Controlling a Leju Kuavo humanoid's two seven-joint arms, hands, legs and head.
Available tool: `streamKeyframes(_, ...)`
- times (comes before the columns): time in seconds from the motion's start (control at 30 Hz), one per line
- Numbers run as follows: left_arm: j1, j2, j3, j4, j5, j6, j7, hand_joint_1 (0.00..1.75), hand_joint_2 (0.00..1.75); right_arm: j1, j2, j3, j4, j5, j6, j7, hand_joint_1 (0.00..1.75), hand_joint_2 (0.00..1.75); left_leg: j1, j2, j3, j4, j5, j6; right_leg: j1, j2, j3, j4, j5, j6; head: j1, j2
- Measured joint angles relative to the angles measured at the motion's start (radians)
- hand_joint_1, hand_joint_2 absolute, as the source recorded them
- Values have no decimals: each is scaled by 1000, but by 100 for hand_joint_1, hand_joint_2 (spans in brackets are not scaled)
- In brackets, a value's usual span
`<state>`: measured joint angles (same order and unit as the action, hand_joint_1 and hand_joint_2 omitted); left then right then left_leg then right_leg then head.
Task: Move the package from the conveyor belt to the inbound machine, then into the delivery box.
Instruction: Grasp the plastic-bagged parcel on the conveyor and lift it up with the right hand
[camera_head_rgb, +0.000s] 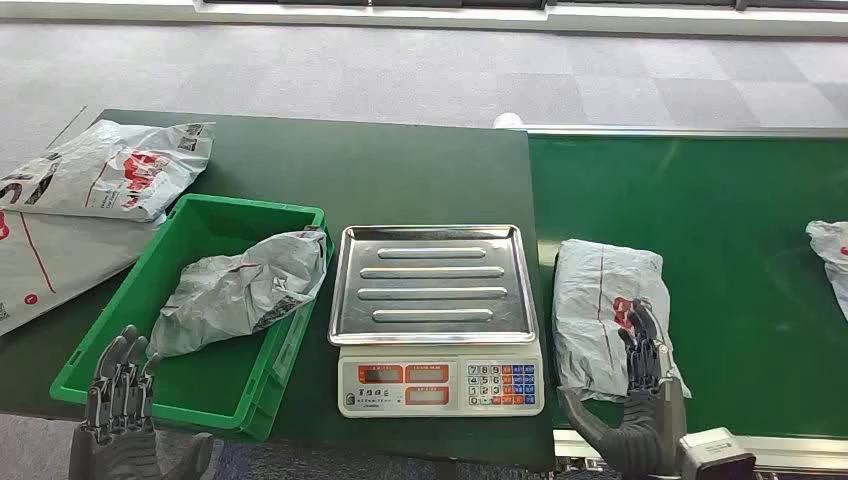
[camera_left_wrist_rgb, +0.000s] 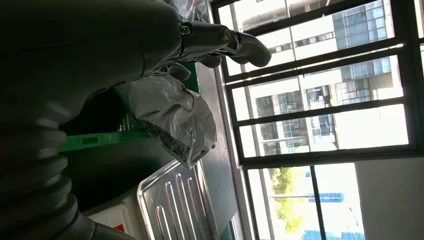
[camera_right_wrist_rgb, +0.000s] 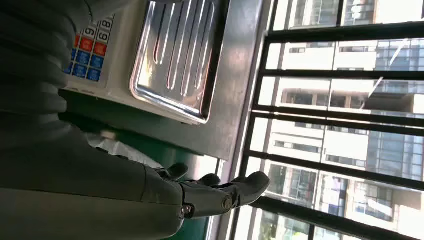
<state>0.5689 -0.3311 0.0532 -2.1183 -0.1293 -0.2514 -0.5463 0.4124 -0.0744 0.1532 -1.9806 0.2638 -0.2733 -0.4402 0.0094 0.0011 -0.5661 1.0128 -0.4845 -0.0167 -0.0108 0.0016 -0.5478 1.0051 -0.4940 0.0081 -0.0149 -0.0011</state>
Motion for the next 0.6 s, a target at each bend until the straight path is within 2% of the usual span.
streamKeyframes(0.07,1,0,1,-1,3,0,1,0,175,-18,0,-21,1,77,-17,30,0,175,0,0,-1,0,0,0,0,0,0,0,0,0,0,0)
streamKeyframes(0.17,2,0,10,-2,13,-7,7,0,175,-96,-4,-103,34,323,-20,153,0,175,0,1,-2,0,0,0,0,1,0,0,0,0,0,0)
streamKeyframes(0.23,2,0,20,-3,15,-13,12,0,175,-174,-18,-158,104,475,5,247,0,175,0,1,-2,0,0,0,0,1,1,0,1,1,0,0)
streamKeyframes(0.3,2,0,26,-3,12,-11,16,0,175,-265,-42,-195,208,573,35,319,0,175,0,2,-1,0,1,1,-1,1,1,0,3,2,0,0)
streamKeyframes(0.47,2,2,27,-3,13,29,25,0,175,-491,-107,-226,532,652,55,416,0,175,0,0,5,2,5,3,-2,1,0,0,6,5,0,0)
streamKeyframes(0.6,4,3,28,-3,17,36,28,0,175,-574,-126,-231,683,659,49,422,0,175,0,-3,4,2,5,3,-2,-1,-1,0,7,5,0,0)
